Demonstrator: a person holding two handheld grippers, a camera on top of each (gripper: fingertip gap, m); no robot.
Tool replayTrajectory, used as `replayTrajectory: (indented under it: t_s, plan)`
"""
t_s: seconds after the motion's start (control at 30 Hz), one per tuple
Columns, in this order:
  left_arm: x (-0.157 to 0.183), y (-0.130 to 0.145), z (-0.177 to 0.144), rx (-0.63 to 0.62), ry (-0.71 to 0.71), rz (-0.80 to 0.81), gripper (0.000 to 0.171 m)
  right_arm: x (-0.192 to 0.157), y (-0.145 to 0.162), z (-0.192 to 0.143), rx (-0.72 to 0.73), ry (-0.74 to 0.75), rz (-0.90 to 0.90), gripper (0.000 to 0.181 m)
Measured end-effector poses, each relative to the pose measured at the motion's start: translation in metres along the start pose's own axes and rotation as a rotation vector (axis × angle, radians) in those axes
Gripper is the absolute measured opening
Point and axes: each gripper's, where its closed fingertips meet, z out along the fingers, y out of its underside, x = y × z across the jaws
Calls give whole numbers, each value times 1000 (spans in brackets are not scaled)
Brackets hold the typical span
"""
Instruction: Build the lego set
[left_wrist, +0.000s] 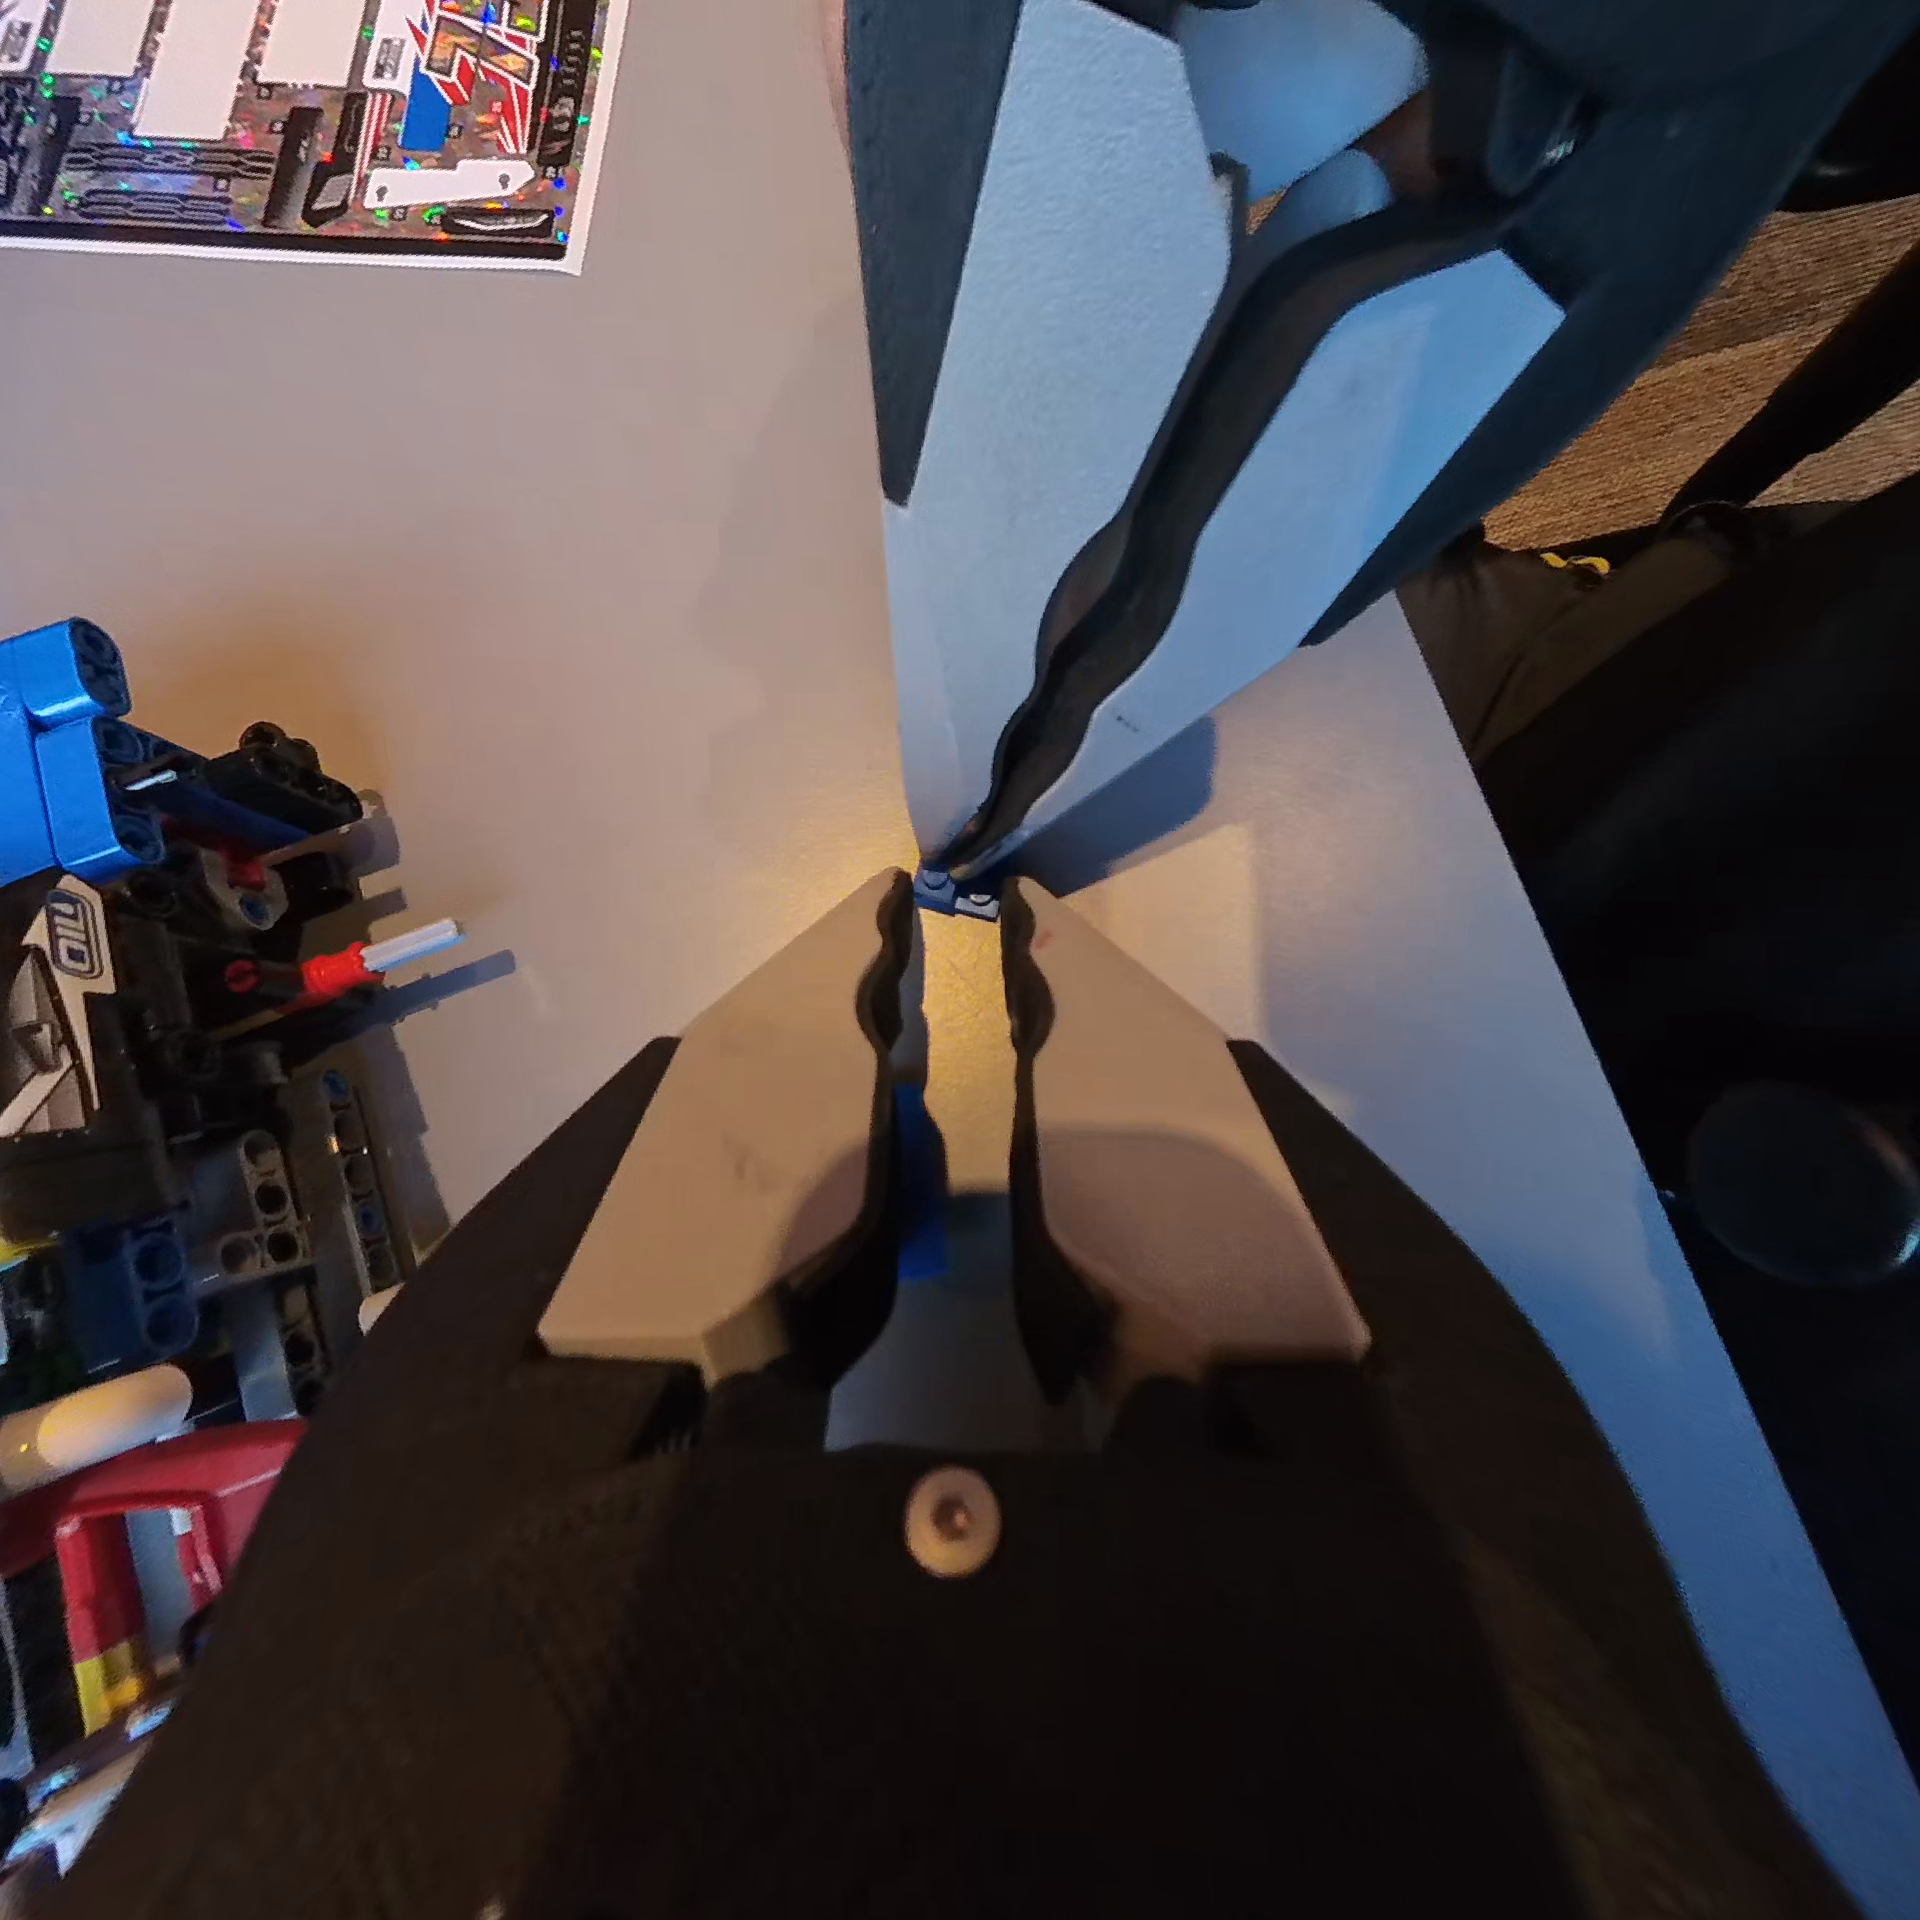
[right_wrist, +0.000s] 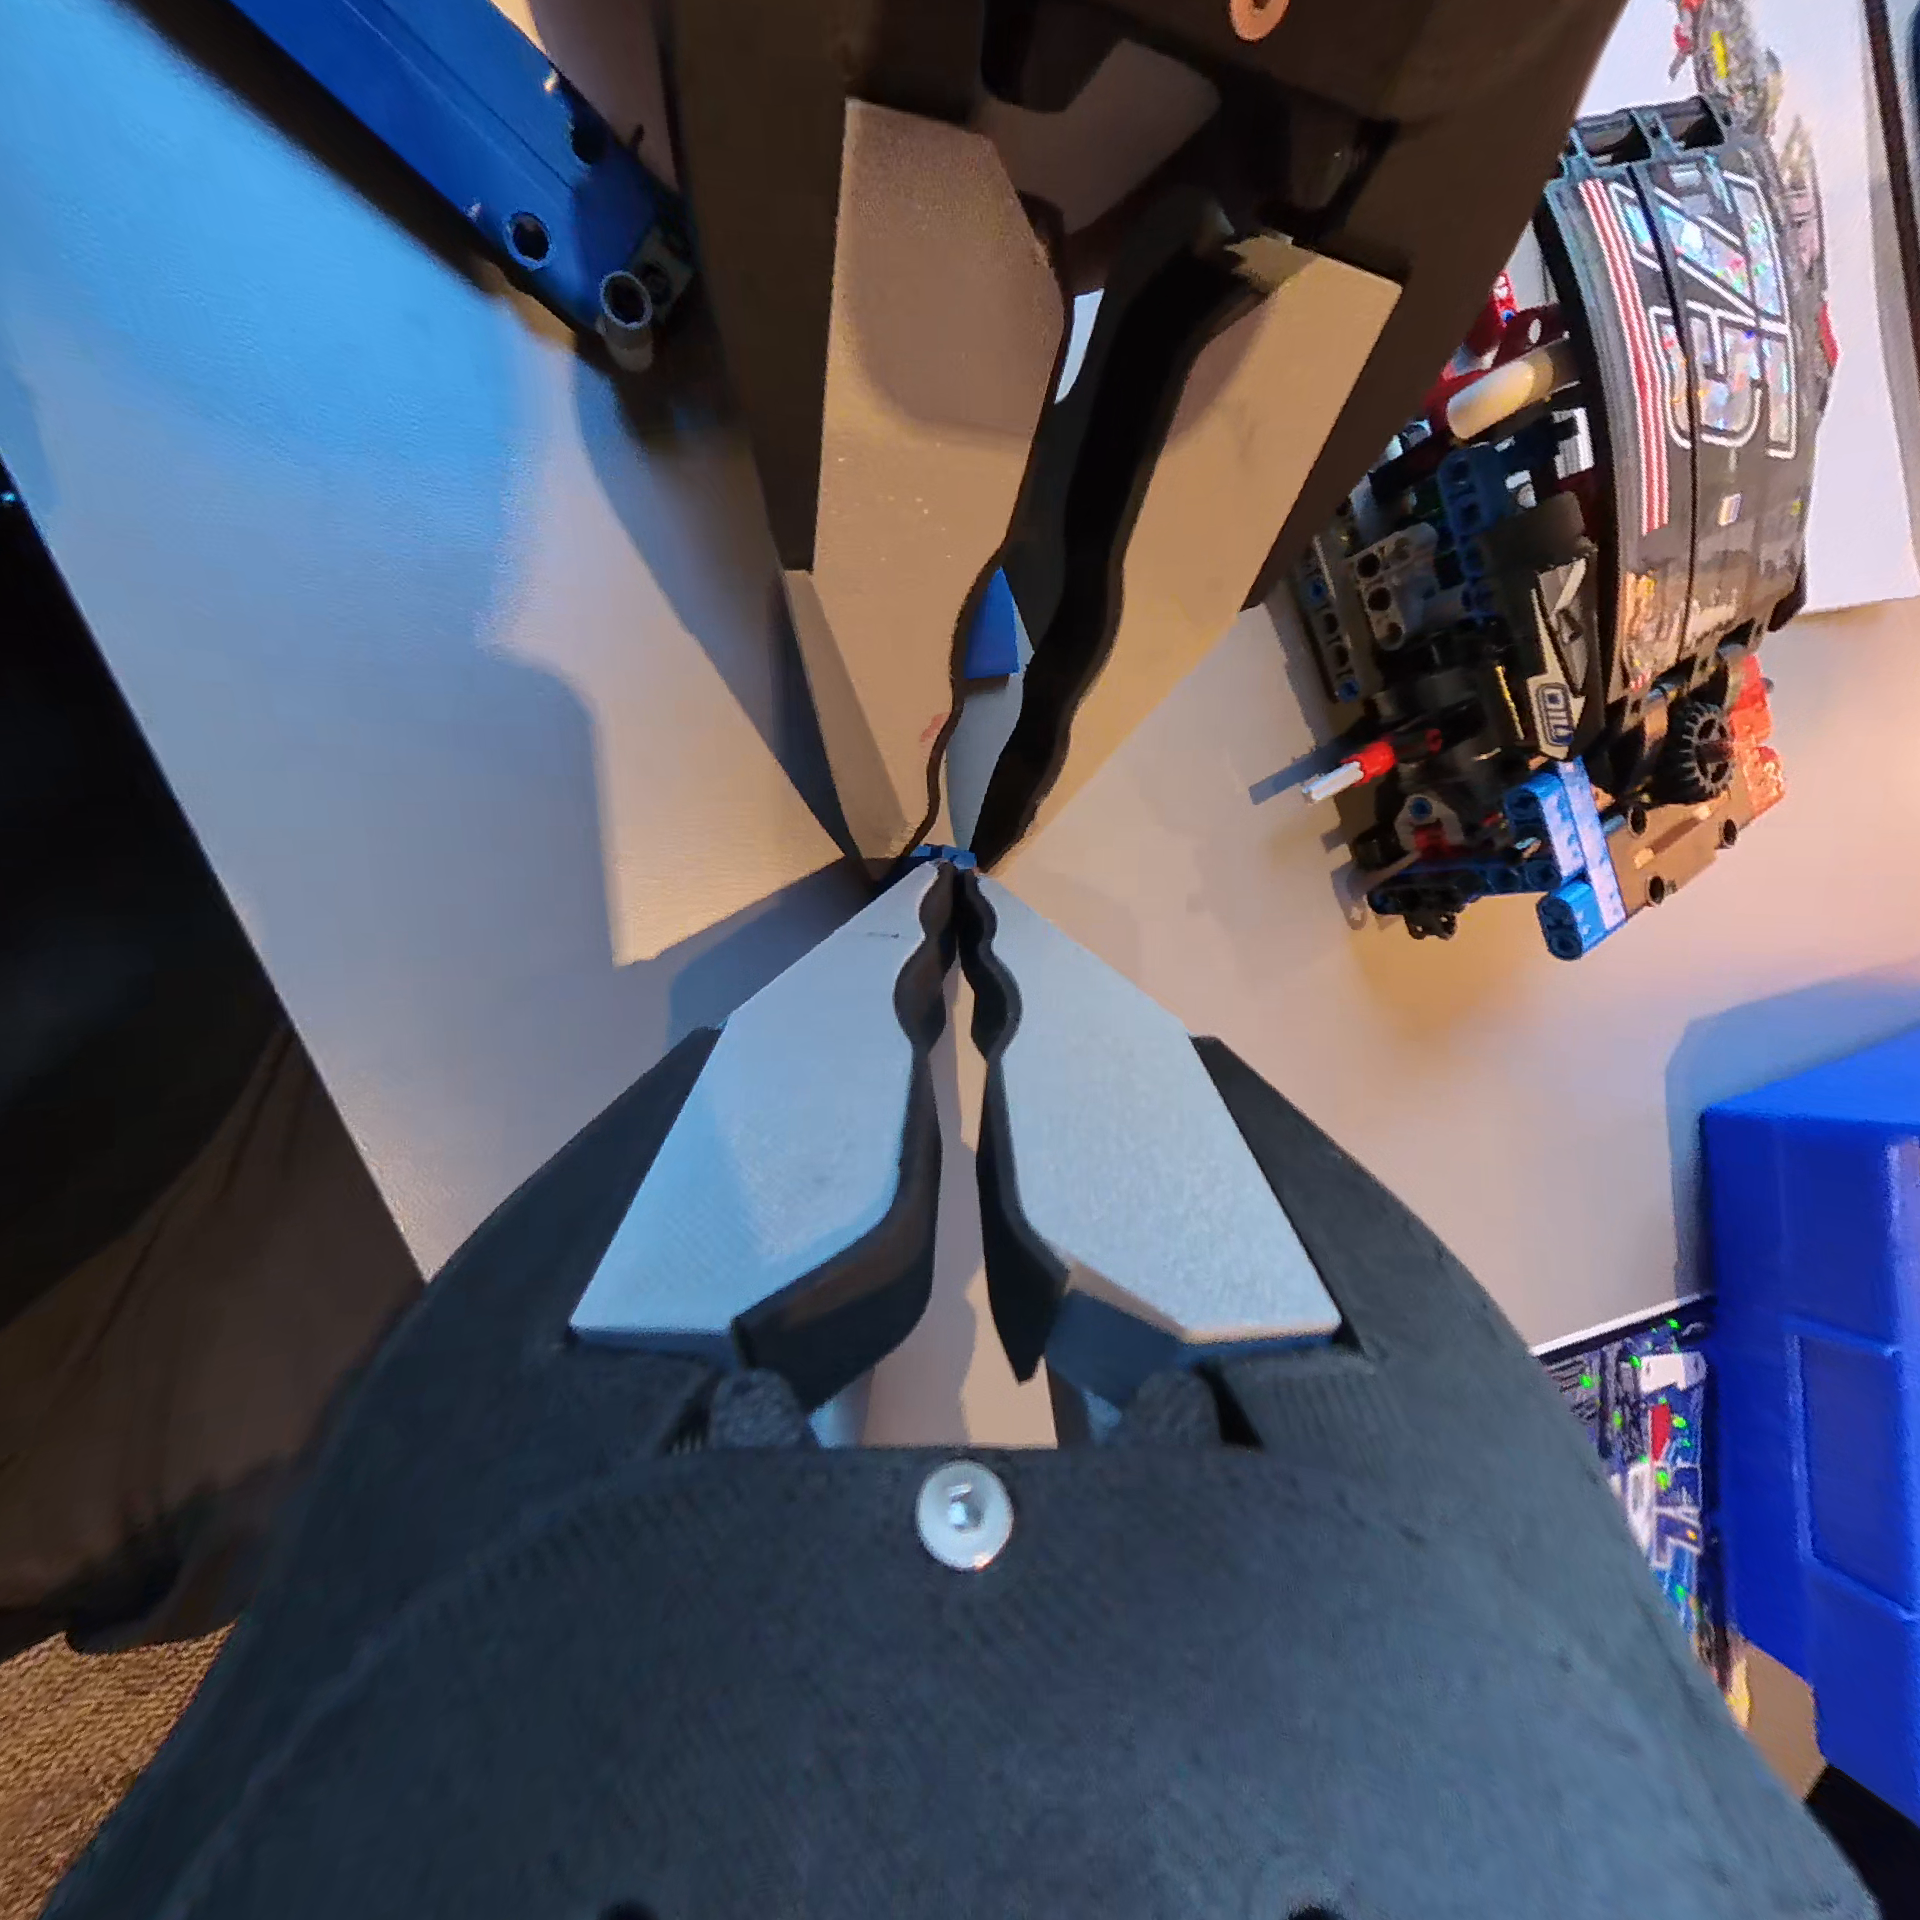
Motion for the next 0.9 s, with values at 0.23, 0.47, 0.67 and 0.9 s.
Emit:
replayTrajectory:
  t_s: [0.23, 0.47, 0.67, 0.9]
  plan:
    - [1, 0, 0, 1, -12, 5, 14, -1, 1, 1, -17, 27, 3, 0]
    - [1, 0, 0, 3, -15, -2, 14, -1, 1, 1, 27, -13, 144, 0]
    - [1, 0, 0, 5, -14, -2, 14, -1, -2, 1, 119, -48, 293, 0]
    - [-2, 0, 0, 4, -15, -9, 14, 2, -4, -14, 287, -119, 434, 16]
